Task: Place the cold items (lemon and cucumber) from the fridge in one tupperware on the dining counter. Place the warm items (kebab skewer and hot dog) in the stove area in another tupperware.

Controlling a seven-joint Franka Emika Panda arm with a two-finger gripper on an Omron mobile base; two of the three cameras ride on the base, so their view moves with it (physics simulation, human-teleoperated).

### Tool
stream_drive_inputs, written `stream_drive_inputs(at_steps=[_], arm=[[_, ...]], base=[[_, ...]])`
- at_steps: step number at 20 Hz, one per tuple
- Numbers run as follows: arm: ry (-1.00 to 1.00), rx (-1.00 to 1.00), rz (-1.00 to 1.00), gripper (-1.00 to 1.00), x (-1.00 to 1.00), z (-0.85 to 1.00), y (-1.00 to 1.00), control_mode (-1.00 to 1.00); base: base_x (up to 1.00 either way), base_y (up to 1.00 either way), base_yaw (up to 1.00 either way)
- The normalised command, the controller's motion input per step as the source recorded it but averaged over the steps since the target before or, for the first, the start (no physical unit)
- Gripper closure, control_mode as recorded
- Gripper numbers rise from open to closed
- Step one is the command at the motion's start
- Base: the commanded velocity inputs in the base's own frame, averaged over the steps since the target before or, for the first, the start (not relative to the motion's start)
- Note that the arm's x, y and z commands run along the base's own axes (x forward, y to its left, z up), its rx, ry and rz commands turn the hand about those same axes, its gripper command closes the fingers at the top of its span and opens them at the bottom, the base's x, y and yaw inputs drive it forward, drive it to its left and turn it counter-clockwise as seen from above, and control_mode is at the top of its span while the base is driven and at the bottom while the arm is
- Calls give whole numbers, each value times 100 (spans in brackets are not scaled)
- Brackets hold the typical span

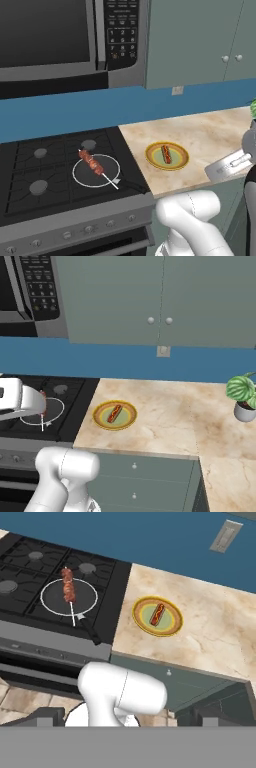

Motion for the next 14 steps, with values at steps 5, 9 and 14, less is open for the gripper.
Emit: stream_drive_inputs(at_steps=[5,9,14], arm=[[14,5,-36,-100,34,-48,-29,-100],[8,9,-31,-100,56,-47,-31,-100],[-15,5,-1,-100,37,-46,-16,-100]], base=[[0,0,0],[0,0,0],[0,0,0]])
